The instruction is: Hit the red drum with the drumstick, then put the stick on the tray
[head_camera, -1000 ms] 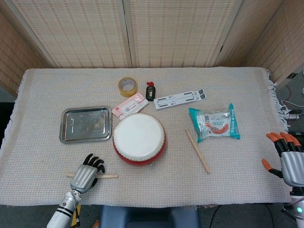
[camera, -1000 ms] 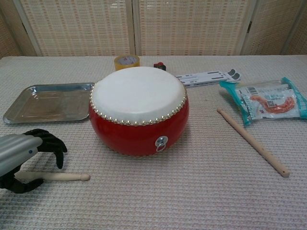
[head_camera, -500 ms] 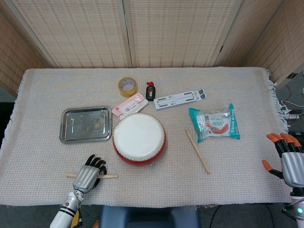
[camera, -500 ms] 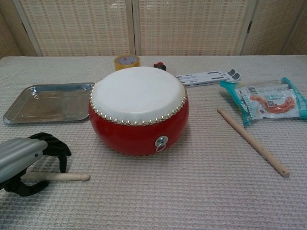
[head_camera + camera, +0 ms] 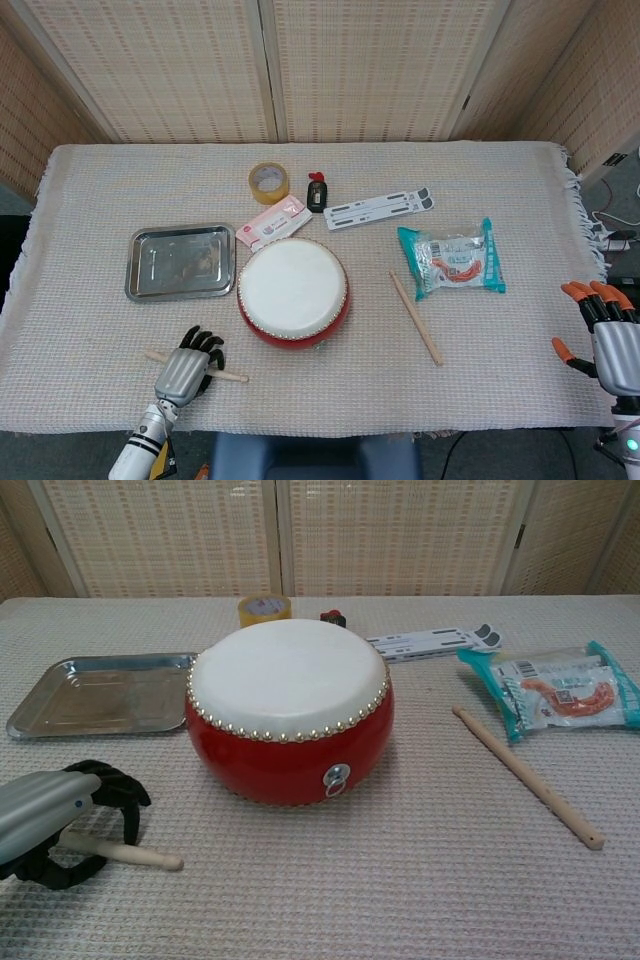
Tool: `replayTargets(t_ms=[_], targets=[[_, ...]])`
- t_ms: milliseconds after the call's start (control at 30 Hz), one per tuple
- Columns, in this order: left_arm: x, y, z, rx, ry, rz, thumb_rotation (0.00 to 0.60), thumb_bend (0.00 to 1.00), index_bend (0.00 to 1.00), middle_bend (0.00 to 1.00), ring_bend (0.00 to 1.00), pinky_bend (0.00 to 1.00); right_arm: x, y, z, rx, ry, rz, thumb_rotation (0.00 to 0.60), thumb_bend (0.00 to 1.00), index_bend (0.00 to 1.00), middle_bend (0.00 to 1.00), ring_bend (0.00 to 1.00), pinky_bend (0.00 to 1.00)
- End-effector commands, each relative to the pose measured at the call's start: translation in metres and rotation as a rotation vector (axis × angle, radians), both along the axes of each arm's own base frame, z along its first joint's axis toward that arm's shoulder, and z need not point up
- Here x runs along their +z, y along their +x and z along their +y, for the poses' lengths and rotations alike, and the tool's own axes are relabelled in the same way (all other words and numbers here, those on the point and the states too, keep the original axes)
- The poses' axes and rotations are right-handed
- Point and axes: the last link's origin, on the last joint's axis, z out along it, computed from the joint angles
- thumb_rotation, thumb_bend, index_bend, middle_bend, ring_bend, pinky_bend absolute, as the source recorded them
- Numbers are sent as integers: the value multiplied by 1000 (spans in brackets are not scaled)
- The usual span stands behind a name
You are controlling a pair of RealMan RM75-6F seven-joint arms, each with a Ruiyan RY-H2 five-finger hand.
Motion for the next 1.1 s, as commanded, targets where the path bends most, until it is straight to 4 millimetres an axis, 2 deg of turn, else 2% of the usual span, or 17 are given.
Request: replayTargets(t_ms=[33, 233, 367, 467, 600, 700, 800, 900, 1100], targets=[[0, 0, -1, 25, -2, -48, 600, 338, 545, 237, 124, 19, 0, 0, 0, 0, 1, 1, 600, 236, 179, 166, 77, 125], [7, 0, -2, 79, -11, -156, 600, 337, 553, 242, 127, 22, -1, 1, -2, 1, 7, 2, 600, 236, 179, 166, 73, 125], [20, 0, -1, 150, 4, -294, 600, 339, 549, 248, 132, 25, -1, 2, -2, 2, 9, 4, 600, 237, 179, 166, 72, 125], [35, 1, 1, 221, 12, -456, 600, 339, 544, 256, 135, 29, 0, 3, -3, 2, 9, 6, 600, 237, 179, 166, 72, 125], [60, 4, 5, 342, -32, -754, 600, 341, 543, 270, 138, 35, -1, 4, -3, 4, 12, 8, 600, 237, 179, 166, 72, 125], [66, 3, 7, 367, -46, -820, 600, 352, 544, 282, 144, 41, -1, 4, -3, 4, 13, 8, 600, 237, 179, 166, 72, 125], [83, -7, 16, 471, -69, -1010, 600, 357, 543, 287, 146, 44, -2, 3, -3, 3, 14, 7, 600, 237, 179, 166, 72, 125], [92, -13, 20, 537, -141, -1136, 600, 357, 542, 288, 146, 44, -1, 4, -3, 5, 9, 9, 600, 237, 179, 166, 69, 124], [99, -29, 26, 612, -246, -1288, 600, 356, 542, 295, 146, 44, 2, 5, -1, 5, 1, 14, 600, 237, 179, 166, 65, 121]])
